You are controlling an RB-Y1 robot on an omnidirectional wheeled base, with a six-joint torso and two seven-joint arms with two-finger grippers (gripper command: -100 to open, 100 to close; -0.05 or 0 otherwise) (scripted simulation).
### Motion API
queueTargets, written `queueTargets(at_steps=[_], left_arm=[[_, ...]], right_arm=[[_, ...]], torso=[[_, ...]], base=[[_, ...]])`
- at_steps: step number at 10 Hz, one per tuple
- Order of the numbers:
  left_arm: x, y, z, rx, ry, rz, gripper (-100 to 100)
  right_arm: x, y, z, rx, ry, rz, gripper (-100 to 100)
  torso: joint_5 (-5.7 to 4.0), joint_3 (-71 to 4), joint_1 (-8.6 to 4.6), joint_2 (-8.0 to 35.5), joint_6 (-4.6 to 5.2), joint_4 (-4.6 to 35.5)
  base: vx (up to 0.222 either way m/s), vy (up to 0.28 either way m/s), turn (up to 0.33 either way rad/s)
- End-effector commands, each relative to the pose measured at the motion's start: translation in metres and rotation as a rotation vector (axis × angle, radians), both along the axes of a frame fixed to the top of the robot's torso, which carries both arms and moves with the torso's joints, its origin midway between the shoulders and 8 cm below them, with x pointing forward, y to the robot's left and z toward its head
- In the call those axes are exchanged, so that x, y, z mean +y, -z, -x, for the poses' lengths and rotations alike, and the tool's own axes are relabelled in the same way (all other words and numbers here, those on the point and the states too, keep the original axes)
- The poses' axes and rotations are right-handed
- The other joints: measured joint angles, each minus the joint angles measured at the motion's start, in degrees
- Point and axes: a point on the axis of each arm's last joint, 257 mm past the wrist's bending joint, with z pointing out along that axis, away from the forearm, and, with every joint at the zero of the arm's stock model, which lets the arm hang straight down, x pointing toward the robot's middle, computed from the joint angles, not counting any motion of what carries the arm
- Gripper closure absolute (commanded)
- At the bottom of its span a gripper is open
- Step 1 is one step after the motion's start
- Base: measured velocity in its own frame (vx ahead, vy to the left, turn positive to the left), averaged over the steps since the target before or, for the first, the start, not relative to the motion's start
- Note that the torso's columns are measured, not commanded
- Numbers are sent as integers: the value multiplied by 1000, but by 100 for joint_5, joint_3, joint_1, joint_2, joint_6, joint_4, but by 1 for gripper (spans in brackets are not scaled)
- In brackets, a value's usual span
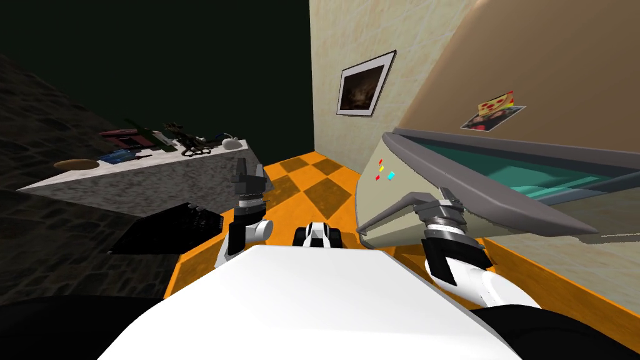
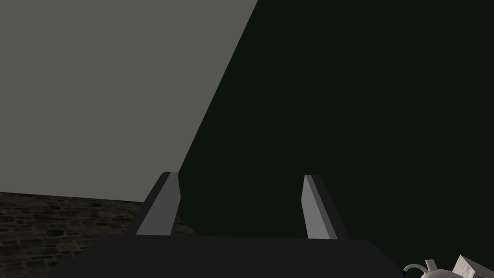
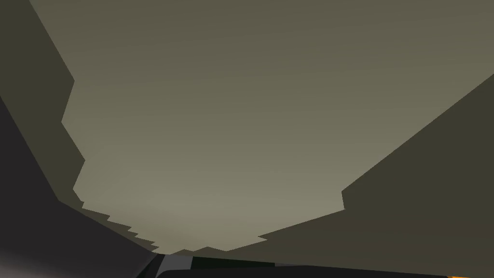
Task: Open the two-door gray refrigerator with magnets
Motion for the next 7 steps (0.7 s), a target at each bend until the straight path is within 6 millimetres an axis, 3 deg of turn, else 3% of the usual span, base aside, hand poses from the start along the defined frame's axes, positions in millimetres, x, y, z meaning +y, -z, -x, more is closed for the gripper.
queueTargets(at_steps=[1, 2, 7], left_arm=[[0, 0, 0, 0, 0, 0, 0], [0, 0, 0, 0, 0, 0, 0], [0, 0, 0, 0, 0, 0, 0]], right_arm=[[0, -3, 4, 4, 2, 3, -100], [-1, 0, 5, 12, 6, 5, 0], [-4, 10, 7, 31, 13, -7, 0]], torso=[[11, -9, 17, 3, -3, 1], [-15, 8, 16, 11, 10, -14], [-82, 66, -45, 43, 45, -31]], base=[[-3, -3, -21], [-12, -1, -14], [-1, 1, -1]])
